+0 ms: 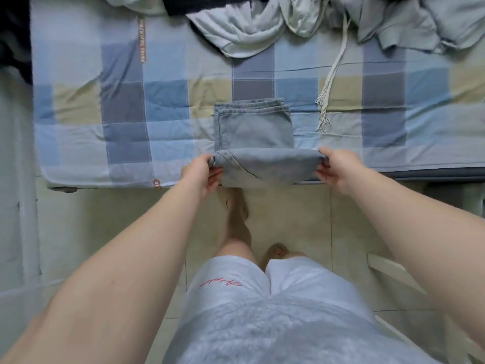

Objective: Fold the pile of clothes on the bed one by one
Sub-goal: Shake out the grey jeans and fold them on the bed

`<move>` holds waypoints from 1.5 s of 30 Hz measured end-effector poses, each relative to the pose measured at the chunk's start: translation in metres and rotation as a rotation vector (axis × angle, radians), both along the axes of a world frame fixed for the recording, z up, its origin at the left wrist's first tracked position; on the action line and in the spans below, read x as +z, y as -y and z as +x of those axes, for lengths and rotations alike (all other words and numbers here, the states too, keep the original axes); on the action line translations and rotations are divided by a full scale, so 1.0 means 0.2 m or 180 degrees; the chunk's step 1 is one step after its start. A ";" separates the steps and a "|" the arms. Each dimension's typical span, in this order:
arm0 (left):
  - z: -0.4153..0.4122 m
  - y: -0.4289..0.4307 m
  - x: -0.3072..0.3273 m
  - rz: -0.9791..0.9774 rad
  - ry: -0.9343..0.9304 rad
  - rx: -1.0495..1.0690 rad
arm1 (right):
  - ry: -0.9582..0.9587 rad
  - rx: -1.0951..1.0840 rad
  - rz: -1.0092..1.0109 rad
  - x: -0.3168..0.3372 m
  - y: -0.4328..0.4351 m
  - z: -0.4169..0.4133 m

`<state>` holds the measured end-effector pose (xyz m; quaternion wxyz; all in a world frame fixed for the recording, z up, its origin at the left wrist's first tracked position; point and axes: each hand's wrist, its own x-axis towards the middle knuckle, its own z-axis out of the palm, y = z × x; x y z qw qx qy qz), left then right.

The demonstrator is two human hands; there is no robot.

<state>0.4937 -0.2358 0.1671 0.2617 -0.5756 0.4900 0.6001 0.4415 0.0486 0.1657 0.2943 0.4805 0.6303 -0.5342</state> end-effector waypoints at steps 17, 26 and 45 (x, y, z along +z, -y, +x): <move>-0.81 0.01 -0.88 -0.1637 -0.1000 -0.2093 | -0.0337 0.1152 0.0466 -0.88 0.24 -0.76; -0.65 -0.06 -1.43 -0.2608 -0.0883 -0.4128 | -0.1379 0.4213 0.2251 -1.40 0.29 -0.52; -0.48 -0.02 -1.26 -0.1531 -0.0285 -0.1632 | -0.0257 0.1963 0.0745 -1.32 0.01 -0.54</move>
